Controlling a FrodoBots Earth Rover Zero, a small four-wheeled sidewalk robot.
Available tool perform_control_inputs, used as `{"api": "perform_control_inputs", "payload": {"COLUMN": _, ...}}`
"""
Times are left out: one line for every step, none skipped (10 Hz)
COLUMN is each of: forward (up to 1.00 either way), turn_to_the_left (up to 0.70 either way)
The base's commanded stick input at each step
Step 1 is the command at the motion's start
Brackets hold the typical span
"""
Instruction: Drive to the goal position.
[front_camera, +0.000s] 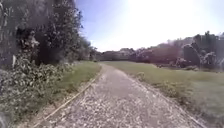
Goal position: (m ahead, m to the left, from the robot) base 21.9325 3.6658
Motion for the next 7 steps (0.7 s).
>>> {"api": "perform_control_inputs", "payload": {"forward": 0.85, "turn_to_the_left": 0.00}}
{"api": "perform_control_inputs", "payload": {"forward": 0.85, "turn_to_the_left": 0.00}}
{"api": "perform_control_inputs", "payload": {"forward": 0.85, "turn_to_the_left": 0.00}}
{"api": "perform_control_inputs", "payload": {"forward": 0.85, "turn_to_the_left": 0.00}}
{"api": "perform_control_inputs", "payload": {"forward": 0.85, "turn_to_the_left": 0.00}}
{"api": "perform_control_inputs", "payload": {"forward": 0.85, "turn_to_the_left": 0.00}}
{"api": "perform_control_inputs", "payload": {"forward": 0.85, "turn_to_the_left": 0.00}}
